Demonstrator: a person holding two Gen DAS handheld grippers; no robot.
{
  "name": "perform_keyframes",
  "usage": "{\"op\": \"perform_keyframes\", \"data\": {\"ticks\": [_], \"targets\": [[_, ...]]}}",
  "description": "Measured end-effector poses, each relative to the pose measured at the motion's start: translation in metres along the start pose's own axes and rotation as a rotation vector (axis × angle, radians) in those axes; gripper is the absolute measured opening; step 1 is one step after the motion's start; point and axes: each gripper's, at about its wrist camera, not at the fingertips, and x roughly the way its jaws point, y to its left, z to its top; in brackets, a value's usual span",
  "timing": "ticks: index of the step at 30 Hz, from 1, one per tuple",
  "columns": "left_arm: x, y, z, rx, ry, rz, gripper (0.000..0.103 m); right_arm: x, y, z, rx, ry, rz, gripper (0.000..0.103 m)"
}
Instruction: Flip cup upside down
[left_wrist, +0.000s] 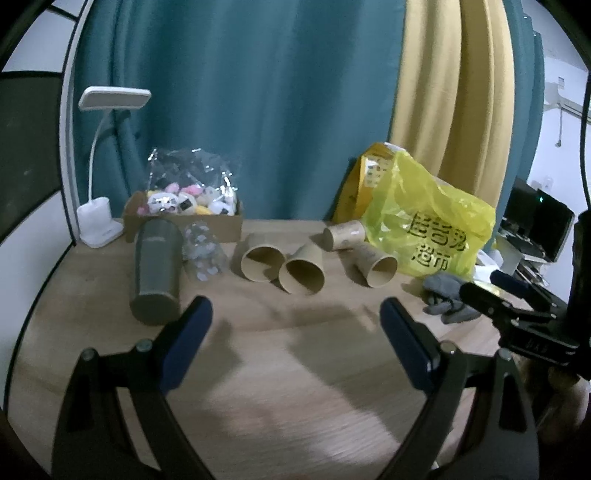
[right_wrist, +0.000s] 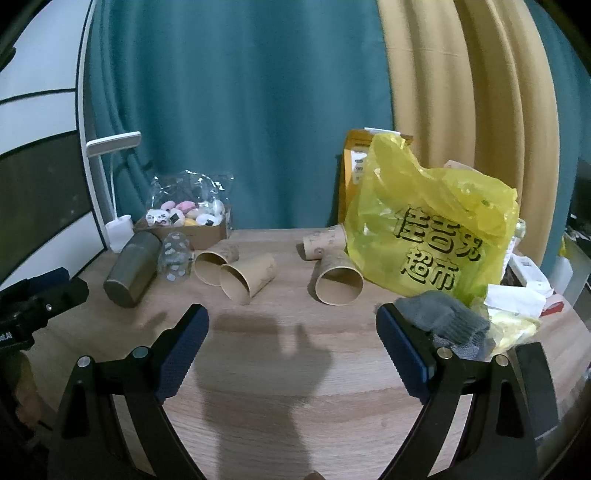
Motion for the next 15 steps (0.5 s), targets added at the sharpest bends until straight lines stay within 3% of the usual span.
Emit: {"op": "perform_keyframes", "data": {"ticks": [15], "targets": [[0.0023, 0.0037, 0.0027, -0.006, 0.014, -0.003, 0.093, -0.0021, -0.0032, 0.0003, 0.009, 0.007, -0.009, 0.094]]}}
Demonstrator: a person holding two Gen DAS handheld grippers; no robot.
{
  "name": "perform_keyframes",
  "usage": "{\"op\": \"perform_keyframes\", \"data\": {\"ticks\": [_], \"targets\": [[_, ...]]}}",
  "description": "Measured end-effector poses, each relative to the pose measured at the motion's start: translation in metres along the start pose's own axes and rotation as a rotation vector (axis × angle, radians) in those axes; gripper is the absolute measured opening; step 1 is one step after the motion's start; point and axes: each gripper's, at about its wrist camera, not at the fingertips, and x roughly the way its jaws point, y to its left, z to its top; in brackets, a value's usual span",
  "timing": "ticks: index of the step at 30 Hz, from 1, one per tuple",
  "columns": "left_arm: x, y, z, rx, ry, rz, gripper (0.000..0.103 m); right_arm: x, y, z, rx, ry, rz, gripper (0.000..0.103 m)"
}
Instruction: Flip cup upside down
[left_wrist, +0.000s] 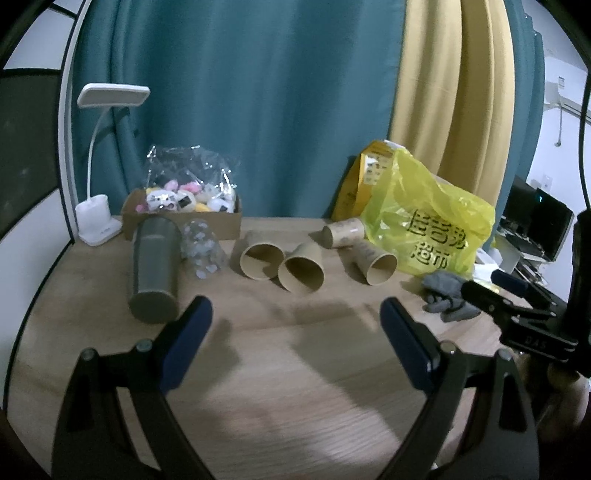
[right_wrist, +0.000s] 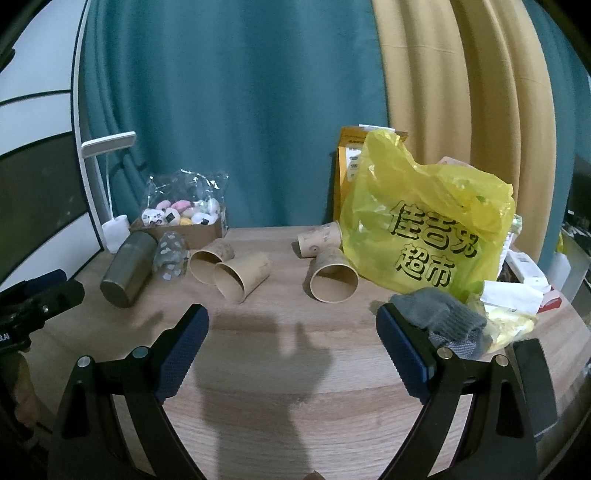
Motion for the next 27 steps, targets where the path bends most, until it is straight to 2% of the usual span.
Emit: {"op": "perform_keyframes", "data": {"ticks": [27], "targets": [[-0.012, 0.004, 0.0, -0.011, -0.024, 0.006, 0.093, -0.003, 0.003, 0.006, -0.004, -0.01, 0.001, 0.094]]}}
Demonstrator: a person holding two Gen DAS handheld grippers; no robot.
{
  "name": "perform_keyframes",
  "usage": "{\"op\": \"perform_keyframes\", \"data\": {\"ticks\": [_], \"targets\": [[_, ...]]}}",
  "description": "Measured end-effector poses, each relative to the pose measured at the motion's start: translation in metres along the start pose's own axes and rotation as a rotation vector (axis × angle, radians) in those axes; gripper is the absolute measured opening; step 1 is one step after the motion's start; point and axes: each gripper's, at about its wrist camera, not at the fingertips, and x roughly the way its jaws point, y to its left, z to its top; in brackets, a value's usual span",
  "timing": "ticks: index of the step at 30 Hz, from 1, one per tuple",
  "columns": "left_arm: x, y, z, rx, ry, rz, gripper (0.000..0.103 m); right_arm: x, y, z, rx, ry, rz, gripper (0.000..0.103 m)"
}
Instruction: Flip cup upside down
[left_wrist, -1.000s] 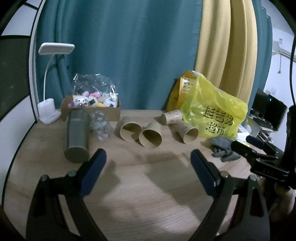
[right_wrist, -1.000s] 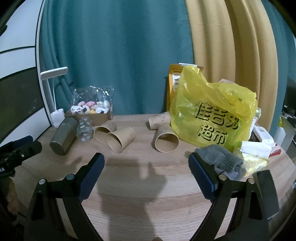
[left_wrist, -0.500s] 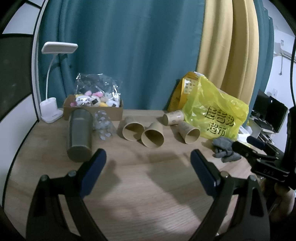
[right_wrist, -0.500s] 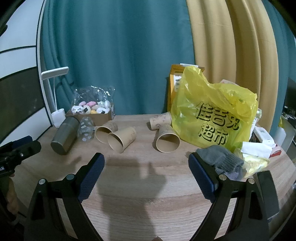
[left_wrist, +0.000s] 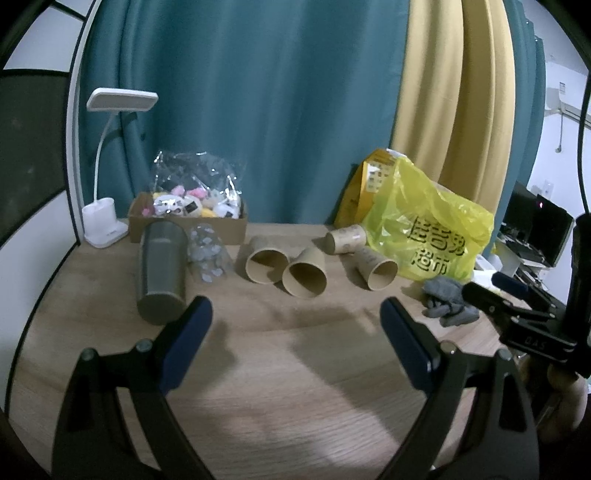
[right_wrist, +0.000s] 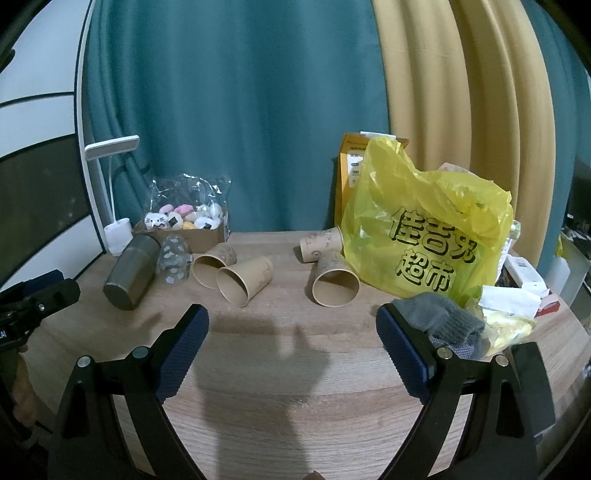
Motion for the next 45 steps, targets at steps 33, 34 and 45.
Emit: {"op": "perform_keyframes", "data": {"ticks": [33, 34, 45], "targets": [[-0.0079, -0.0007, 0.0026, 0.0, -0.016, -0.001, 0.093, -0.0076, 0.0012, 0.0028, -0.006, -0.013, 0.002, 0.094], [-0.0078, -0.0011, 0.0021, 0.0, -0.014, -0.002, 0.093, -0.0075, 0.0009, 0.0028, -0.005, -0.013, 0.002, 0.094], [-0.0084, -0.0013, 0.0026, 0.0, -0.013, -0.002, 0.093, -0.0065, 0.0007, 0.002, -0.005, -0.013, 0.003, 0.094]]}}
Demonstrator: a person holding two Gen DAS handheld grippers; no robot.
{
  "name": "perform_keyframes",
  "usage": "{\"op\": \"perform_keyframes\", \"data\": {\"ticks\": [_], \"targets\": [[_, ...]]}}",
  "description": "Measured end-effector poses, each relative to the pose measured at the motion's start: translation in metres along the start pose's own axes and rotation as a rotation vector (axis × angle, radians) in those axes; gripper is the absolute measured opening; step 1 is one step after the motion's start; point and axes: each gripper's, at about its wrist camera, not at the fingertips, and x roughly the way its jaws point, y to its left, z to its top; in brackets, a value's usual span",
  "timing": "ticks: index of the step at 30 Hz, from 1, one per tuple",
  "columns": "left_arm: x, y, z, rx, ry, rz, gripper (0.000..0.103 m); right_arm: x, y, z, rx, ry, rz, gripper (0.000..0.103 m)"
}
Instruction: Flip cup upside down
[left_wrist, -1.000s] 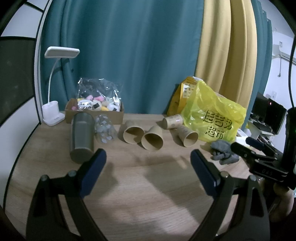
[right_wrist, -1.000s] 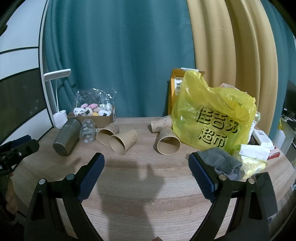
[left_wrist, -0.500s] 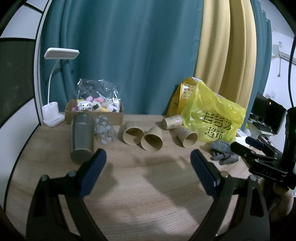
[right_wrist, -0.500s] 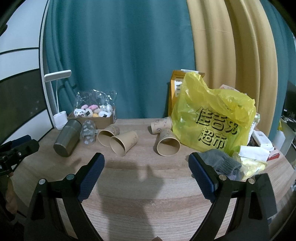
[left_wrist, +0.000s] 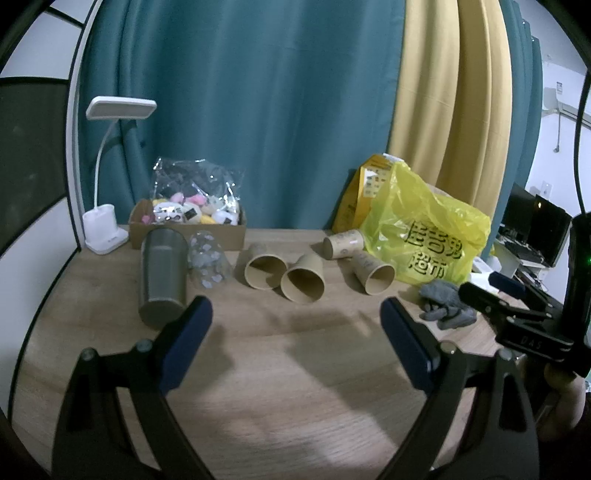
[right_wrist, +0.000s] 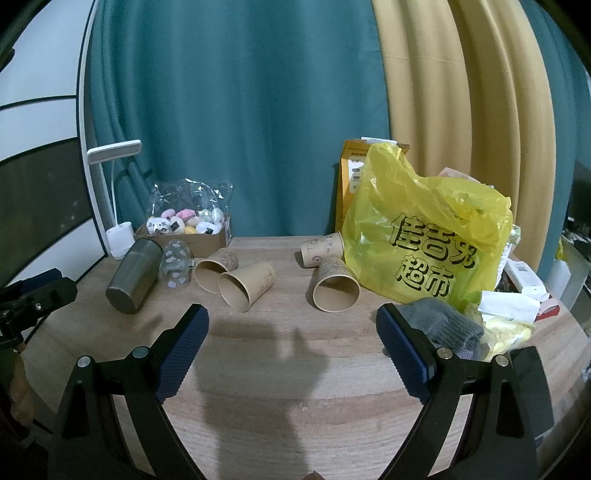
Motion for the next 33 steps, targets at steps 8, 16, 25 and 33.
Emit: {"op": "perform_keyframes", "data": {"ticks": [8, 16, 25, 33], "targets": [[0.005, -0.001, 0.004, 0.0, 0.016, 0.001, 0.093, 0.004, 0.0, 0.001, 0.001, 0.006, 0.0, 0.094], [0.056, 0.001, 0.013, 0.094, 0.154, -0.02, 0.093, 0.02, -0.006, -0.001, 0.011, 0.029, 0.0, 0.094], [0.163, -0.029, 0.055, 0.386, 0.349, -0.099, 0.093, 0.075, -0.044, -0.011, 0.074, 0.081, -0.026, 0.094], [0.278, -0.077, 0.085, 0.664, 0.469, -0.16, 0.093, 0.12, -0.089, -0.021, 0.196, 0.093, -0.059, 0.094]]}}
